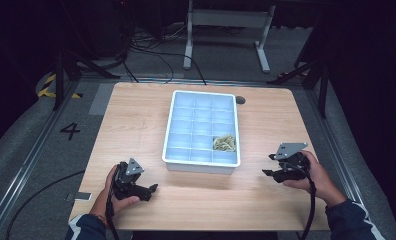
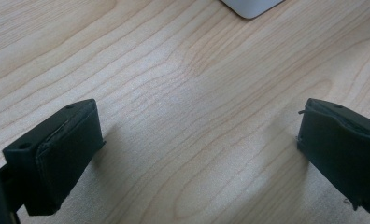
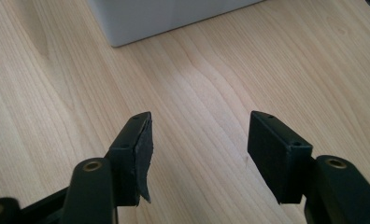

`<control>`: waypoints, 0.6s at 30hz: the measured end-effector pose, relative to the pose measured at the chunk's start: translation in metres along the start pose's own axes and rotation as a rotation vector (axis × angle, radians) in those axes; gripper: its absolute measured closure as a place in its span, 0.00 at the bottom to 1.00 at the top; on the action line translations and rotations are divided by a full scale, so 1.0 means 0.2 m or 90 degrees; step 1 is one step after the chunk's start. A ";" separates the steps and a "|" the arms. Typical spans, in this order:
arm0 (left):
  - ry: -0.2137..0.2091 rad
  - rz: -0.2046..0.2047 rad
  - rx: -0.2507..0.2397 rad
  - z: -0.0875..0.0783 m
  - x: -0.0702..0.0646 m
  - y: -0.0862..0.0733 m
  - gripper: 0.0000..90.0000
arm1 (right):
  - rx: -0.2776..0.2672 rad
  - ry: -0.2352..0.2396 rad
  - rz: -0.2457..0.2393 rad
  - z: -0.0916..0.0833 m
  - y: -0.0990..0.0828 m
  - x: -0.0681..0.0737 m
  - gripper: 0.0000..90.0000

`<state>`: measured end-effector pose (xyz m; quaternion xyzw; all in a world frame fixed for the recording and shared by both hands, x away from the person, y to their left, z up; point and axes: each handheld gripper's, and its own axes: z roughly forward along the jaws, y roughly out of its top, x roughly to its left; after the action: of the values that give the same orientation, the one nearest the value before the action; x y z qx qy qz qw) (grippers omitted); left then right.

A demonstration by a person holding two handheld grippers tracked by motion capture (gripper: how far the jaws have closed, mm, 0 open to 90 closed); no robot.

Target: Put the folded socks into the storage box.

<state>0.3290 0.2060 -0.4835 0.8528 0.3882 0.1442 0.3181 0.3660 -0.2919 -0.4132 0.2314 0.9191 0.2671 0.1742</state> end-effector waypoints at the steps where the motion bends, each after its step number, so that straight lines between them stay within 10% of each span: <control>1: 0.001 0.000 0.000 0.00 0.00 0.00 0.00 | -0.004 0.001 -0.002 0.00 -0.01 0.00 0.46; 18: 0.001 0.000 0.001 0.00 0.00 0.00 0.00 | -0.042 -0.019 0.017 -0.01 -0.16 0.02 0.46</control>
<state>0.3290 0.2061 -0.4835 0.8528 0.3887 0.1448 0.3174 0.3523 -0.3146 -0.4310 0.2419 0.9040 0.2959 0.1914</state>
